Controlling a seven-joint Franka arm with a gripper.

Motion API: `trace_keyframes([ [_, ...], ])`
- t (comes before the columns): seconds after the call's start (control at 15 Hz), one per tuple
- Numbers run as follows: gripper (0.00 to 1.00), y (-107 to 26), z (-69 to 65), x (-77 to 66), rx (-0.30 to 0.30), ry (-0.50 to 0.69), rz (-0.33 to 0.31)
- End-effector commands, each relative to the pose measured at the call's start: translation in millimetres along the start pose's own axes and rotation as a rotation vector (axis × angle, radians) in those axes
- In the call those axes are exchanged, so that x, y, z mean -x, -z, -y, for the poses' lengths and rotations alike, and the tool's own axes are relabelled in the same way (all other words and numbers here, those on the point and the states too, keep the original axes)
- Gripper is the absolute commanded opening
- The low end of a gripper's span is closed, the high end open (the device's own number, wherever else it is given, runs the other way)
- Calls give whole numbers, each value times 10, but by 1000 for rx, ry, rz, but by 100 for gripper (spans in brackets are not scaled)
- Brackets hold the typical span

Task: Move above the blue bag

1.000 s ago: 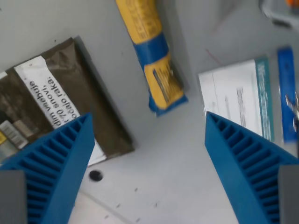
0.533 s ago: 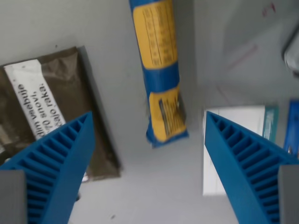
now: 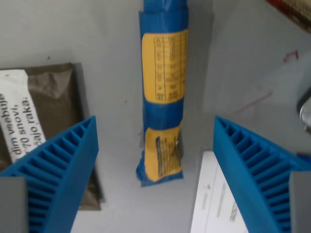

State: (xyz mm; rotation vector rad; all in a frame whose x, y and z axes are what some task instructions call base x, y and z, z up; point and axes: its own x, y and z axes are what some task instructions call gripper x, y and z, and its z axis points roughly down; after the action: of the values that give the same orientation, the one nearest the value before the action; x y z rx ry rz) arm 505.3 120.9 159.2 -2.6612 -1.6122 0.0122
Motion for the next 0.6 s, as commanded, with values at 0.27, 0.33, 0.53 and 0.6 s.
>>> trace_keyframes([
  [0.27,100,-84,-61,-82,5,125,21],
  [0.33,100,-92,-65,-86,3,119,22],
  [0.53,100,-109,-75,-95,1,96,25],
  [0.6,100,-113,-78,-97,0,89,26],
])
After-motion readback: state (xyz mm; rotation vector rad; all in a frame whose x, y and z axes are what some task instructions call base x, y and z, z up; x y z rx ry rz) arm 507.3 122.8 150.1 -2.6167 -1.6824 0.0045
